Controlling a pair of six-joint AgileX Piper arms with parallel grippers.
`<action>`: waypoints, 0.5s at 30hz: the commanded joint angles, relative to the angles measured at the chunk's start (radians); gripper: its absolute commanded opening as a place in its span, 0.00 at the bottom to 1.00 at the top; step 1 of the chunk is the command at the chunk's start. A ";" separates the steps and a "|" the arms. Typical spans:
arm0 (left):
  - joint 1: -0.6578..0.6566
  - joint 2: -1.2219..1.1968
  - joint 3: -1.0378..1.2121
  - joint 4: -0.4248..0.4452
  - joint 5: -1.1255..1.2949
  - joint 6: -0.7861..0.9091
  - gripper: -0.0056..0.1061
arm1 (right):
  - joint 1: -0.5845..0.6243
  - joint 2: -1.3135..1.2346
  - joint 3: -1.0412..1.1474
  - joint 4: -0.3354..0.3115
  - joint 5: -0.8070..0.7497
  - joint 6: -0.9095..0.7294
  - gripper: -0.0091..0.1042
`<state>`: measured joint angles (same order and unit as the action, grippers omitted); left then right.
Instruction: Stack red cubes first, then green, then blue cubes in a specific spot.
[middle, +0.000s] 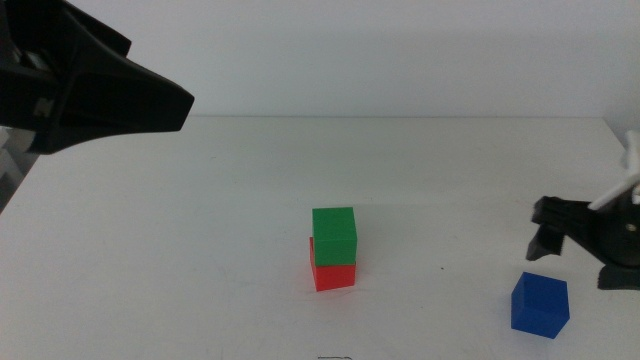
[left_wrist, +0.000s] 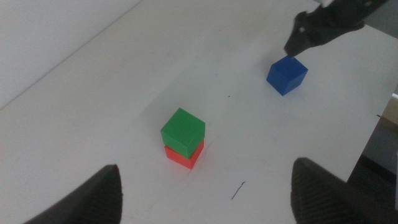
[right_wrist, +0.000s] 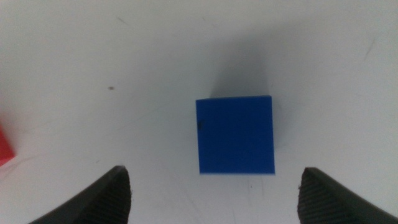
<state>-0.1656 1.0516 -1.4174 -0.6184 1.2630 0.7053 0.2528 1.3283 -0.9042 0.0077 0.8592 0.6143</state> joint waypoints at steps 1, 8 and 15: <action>-0.001 -0.011 -0.021 -0.048 0.006 -0.007 0.87 | 0.003 0.041 -0.059 -0.017 -0.023 0.008 0.74; -0.001 -0.011 -0.021 -0.048 0.006 -0.007 0.87 | 0.003 0.179 -0.114 -0.019 0.036 -0.022 0.74; -0.001 -0.011 -0.021 -0.048 0.006 -0.007 0.87 | 0.003 0.258 -0.114 -0.043 0.031 -0.026 0.74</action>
<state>-0.1656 1.0516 -1.4174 -0.6184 1.2630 0.7053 0.2528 1.6088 -0.9897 -0.0057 0.8995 0.5968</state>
